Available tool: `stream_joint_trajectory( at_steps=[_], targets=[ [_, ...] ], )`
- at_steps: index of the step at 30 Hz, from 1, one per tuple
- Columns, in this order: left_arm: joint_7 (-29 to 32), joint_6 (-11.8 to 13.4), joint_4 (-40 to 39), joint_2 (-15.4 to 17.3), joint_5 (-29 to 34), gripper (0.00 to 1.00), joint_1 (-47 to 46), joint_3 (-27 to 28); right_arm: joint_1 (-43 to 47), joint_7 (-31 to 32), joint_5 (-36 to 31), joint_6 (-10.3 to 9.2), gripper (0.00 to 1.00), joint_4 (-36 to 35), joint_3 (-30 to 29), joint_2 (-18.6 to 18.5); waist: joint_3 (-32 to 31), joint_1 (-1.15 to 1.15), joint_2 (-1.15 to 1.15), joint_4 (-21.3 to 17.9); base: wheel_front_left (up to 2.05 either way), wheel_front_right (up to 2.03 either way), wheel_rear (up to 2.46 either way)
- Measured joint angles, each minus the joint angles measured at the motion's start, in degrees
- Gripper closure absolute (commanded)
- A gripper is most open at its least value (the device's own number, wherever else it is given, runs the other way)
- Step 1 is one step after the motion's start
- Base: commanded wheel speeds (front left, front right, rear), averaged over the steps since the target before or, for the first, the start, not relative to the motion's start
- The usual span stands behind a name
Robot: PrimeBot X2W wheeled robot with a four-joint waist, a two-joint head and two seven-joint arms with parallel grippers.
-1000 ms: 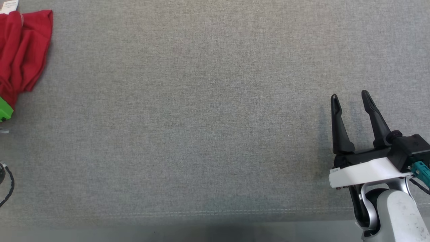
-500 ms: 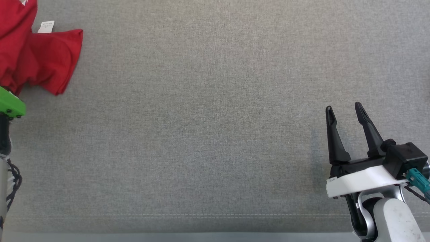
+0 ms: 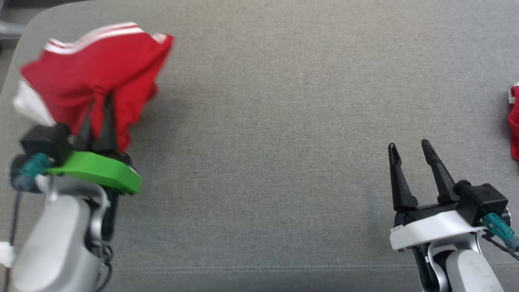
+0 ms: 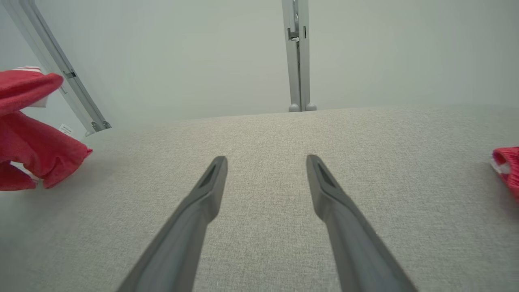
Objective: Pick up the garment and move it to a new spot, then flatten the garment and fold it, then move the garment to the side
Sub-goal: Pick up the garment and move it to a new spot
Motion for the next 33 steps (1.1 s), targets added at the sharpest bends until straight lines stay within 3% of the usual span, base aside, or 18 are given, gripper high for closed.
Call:
stream_joint_trajectory(
  at_steps=[6, 13, 20, 32, 33],
  targets=[
    [5.80, 1.72, -9.33, -1.87, 0.83, 1.00, 5.64, -5.65, 0.26, -0.56, 0.80, 0.00, 0.00, 0.56, -0.47, 0.00, -1.09, 0.00, 0.00, -2.42, 0.00, 0.00, 0.00],
    [9.60, 0.41, -10.76, -5.73, 2.71, 1.00, 4.77, -12.51, 0.06, -1.34, 1.46, 0.00, 0.00, 1.29, -1.02, -0.01, -1.05, 0.00, 0.00, -6.19, 0.00, 0.00, 0.00],
    [11.05, -2.96, -5.34, -11.17, 5.34, 1.00, -3.26, -18.34, -1.83, -2.57, 2.75, 0.00, 0.00, 2.70, -0.10, 0.00, 0.26, 0.00, 0.00, -11.31, 0.00, 0.00, 0.00],
    [9.85, -7.28, 9.45, -16.37, 5.81, 1.00, -10.80, -21.41, -2.26, -5.37, 6.00, 0.00, 0.00, 6.61, 0.48, -0.07, 3.76, 0.00, 0.00, -21.79, 0.00, 0.00, 0.00],
    [9.44, -7.44, 10.49, -16.72, 5.63, 0.68, -10.96, -21.64, -2.27, -5.55, 6.16, 0.00, 0.00, 6.77, 0.58, -0.04, 4.08, 0.00, 0.00, -22.42, 0.00, 0.00, 0.00]
  ],
)
